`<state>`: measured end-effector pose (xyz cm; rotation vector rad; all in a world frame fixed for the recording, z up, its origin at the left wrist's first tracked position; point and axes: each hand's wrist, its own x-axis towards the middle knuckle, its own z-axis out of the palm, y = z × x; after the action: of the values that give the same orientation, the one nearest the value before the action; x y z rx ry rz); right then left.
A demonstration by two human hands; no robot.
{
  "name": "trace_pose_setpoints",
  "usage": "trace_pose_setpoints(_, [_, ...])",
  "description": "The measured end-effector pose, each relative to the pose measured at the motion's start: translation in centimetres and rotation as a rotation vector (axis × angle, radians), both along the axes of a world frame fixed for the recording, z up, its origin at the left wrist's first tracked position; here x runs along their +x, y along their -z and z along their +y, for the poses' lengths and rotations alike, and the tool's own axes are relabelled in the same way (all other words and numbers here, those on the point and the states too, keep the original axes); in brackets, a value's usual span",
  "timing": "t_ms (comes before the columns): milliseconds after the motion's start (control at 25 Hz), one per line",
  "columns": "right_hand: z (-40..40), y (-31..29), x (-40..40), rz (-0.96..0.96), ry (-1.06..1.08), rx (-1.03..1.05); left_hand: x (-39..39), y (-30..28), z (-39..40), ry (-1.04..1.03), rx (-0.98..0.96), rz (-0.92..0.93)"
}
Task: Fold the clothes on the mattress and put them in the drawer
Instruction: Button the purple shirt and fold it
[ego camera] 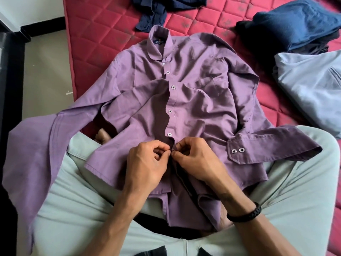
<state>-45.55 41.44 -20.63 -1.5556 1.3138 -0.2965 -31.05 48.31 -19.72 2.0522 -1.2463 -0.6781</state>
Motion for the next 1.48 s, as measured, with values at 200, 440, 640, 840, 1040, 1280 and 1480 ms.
trace_pose_setpoints(200, [0.0, 0.1, 0.0, -0.024, 0.042, -0.025, 0.4, 0.4, -0.3, -0.047, 0.044, 0.134])
trace_pose_setpoints(440, [0.2, 0.0, 0.1, 0.043, 0.055, -0.078, 0.5, 0.6, -0.4, -0.060, 0.062, 0.174])
trace_pose_setpoints(640, [0.3, 0.3, 0.2, 0.108, 0.048, -0.097, 0.7, 0.6, -0.6, -0.058, 0.065, 0.250])
trace_pose_setpoints(840, [0.1, 0.6, 0.1, 0.093, 0.031, -0.049, 0.7, 0.6, -0.5, -0.027, 0.071, 0.234])
trace_pose_setpoints(1040, [-0.4, 0.0, -0.2, -0.069, 0.113, 0.126, 0.7, 0.9, -0.8, -0.079, 0.059, 0.299])
trace_pose_setpoints(1280, [-0.5, -0.1, -0.4, -0.238, 0.141, 0.245, 1.0, 1.0, -0.8, -0.114, 0.063, 0.445])
trace_pose_setpoints(1480, [0.0, 0.2, 0.0, -0.132, 0.125, 0.042, 1.1, 0.2, -0.8, -0.097, 0.050, 0.571])
